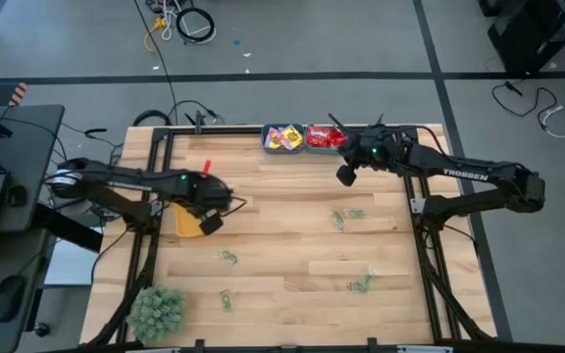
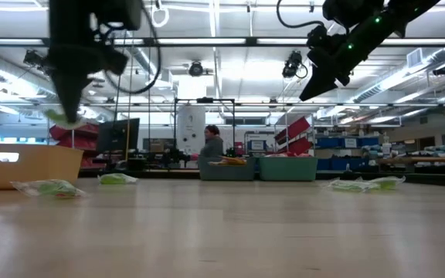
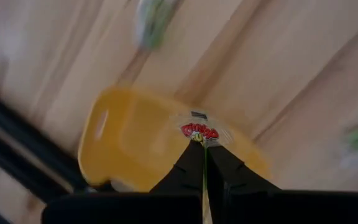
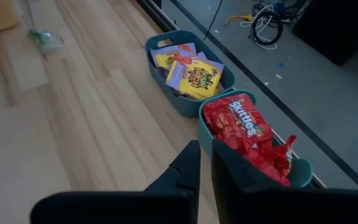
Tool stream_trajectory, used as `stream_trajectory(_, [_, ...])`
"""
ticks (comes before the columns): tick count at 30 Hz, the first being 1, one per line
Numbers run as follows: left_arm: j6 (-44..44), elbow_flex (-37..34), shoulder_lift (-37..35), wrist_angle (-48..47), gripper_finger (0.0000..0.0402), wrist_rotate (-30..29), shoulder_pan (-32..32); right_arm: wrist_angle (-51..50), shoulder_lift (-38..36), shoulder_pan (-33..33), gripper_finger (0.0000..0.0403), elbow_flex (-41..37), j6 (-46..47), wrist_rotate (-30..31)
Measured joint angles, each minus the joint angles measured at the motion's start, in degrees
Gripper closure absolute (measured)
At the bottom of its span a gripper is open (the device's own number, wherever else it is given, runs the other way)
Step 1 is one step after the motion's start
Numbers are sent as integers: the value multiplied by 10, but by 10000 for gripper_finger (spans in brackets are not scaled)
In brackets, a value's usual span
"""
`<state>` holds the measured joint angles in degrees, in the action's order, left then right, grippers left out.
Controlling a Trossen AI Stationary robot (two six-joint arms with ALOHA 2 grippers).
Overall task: Sort candy
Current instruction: Put the green gummy into the yellow bin
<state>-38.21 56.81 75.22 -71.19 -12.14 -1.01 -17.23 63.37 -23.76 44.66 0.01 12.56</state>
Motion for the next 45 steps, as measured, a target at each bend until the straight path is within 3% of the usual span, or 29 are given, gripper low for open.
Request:
stream_trajectory(5, [-64,-113,-47,33,401,1,-1,4,0,11,376,0,3,0])
stream_trajectory(12, [-37,-235,-72,217,401,-64,49,31,0,19,376,0,5,0])
stream_trajectory(17, [38,-263,-69,319,401,-134,109,35,0,20,376,0,5,0])
stream_trajectory(21, [159,-276,-65,435,401,-165,149,34,0,20,376,0,5,0])
stream_trajectory(25, [264,-280,-47,571,401,-132,175,34,0,20,376,0,5,0])
stream_trajectory(29, [326,-279,-14,648,401,-70,182,33,0,20,376,0,5,0])
stream_trajectory(36, [355,-244,21,627,393,-45,181,31,0,21,376,0,17,0])
stream_trajectory(41, [367,-178,16,515,354,-44,176,28,0,24,366,0,25,0])
stream_trajectory(45, [367,-120,16,424,310,-42,159,29,0,41,333,0,29,0])
